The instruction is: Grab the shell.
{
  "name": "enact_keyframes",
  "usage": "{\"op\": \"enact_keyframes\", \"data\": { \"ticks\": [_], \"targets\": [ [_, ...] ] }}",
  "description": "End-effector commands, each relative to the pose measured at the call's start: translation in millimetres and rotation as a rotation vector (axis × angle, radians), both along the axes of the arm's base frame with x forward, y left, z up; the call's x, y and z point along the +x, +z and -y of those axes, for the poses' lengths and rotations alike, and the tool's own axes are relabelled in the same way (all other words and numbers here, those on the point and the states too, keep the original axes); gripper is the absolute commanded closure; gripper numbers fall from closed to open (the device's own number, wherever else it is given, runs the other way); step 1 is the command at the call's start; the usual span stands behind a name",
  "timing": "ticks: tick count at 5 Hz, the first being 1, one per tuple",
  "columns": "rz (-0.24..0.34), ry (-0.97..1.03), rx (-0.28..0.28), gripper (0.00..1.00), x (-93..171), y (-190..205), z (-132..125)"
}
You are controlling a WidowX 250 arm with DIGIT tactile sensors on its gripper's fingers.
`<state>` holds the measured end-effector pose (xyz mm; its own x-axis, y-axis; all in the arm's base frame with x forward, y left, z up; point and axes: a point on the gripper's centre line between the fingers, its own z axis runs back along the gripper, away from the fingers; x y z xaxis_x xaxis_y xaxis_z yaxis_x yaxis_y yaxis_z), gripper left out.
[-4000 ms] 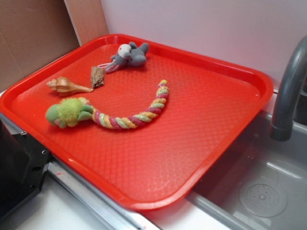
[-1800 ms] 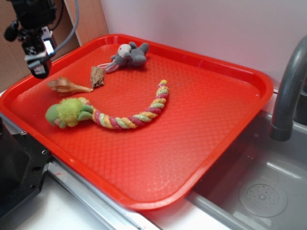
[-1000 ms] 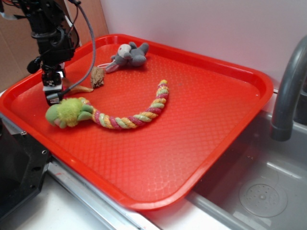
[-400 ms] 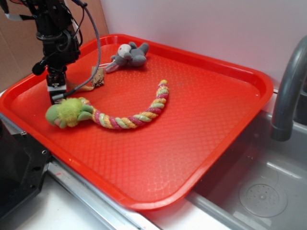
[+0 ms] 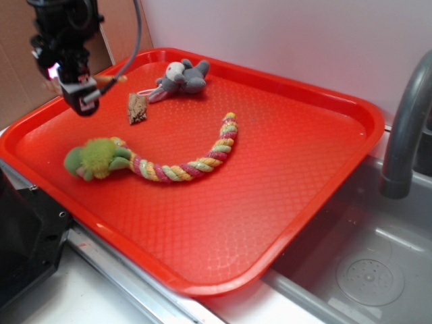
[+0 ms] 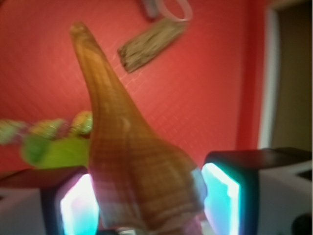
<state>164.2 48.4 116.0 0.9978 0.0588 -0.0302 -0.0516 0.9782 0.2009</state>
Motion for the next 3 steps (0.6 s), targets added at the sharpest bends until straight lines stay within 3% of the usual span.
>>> {"op": "enact_keyframes", "data": {
  "ticks": [1,3],
  "targets": [
    [0.156,0.304,-0.161,1.0,12,77,54],
    [0.235,0.215,-0.305,1.0,9,99,82]
  ]
}}
